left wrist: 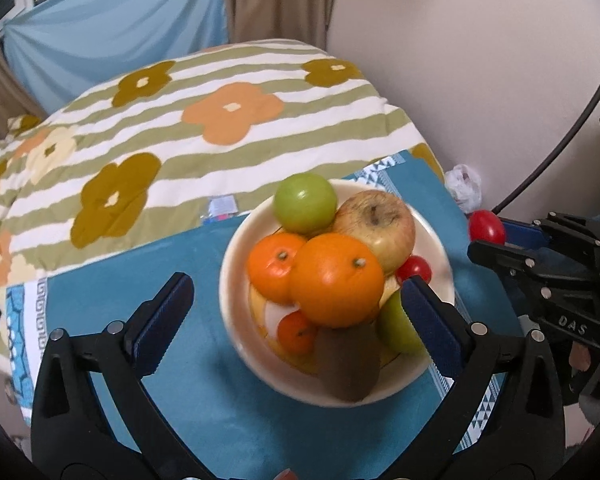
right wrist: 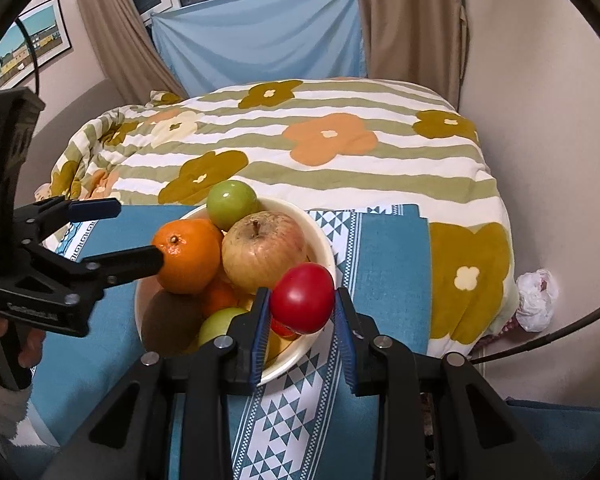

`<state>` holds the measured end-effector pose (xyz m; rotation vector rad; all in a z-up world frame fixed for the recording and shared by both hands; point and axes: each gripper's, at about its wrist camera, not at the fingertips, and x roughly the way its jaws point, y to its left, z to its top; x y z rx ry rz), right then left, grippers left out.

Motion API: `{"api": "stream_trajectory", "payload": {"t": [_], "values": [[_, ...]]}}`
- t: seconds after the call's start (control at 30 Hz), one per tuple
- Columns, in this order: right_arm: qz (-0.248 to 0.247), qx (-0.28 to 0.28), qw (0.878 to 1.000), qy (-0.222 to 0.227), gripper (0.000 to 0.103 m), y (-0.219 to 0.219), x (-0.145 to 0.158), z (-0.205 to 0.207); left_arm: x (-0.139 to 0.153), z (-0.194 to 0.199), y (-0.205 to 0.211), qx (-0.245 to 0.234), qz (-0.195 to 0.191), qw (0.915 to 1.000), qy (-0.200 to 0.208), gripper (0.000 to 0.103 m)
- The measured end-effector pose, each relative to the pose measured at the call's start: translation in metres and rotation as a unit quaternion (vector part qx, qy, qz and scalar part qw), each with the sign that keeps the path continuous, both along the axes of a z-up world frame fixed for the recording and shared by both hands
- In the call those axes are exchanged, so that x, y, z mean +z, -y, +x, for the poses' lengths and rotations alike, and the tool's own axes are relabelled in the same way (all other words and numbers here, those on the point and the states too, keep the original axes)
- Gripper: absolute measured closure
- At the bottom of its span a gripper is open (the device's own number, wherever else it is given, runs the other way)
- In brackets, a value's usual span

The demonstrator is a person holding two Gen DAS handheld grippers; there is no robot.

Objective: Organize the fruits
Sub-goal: 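Lower the orange and tomato into the bowl and open both tools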

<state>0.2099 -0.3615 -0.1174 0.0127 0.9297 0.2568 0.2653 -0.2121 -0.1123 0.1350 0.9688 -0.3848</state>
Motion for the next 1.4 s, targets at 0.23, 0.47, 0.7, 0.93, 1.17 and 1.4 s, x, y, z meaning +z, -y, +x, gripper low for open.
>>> {"api": "stream_trajectory", "payload": {"t": [0.23,0.47,0.7,0.93,1.17,1.4], "values": [[0.026,0.030,0.999,-0.024,0.074,-0.017,-0.014,0.009,-0.003,-0.014,-0.031,0.042,0.004,0.9990,-0.012,0.000],[0.052,0.044,0.997,-0.038,0.074,-0.034,-0.027,0.012,-0.008,-0.031,-0.059,0.085,0.009,0.9960,-0.024,0.000],[0.051,0.055,0.997,-0.033,0.074,-0.044,-0.029,0.005,-0.012,-0.042,-0.071,0.096,0.009,0.9948,-0.034,0.000],[0.031,0.050,0.998,-0.011,0.020,-0.046,-0.020,-0.009,-0.006,-0.052,-0.075,0.093,0.006,0.9952,-0.030,0.000],[0.024,0.034,0.999,0.017,0.019,-0.049,0.005,-0.027,0.018,-0.070,-0.091,0.108,-0.003,0.9941,-0.005,0.000],[0.018,0.007,0.998,0.053,0.019,-0.064,0.056,-0.059,0.066,-0.108,-0.121,0.124,-0.011,0.9913,0.042,0.000]]}}
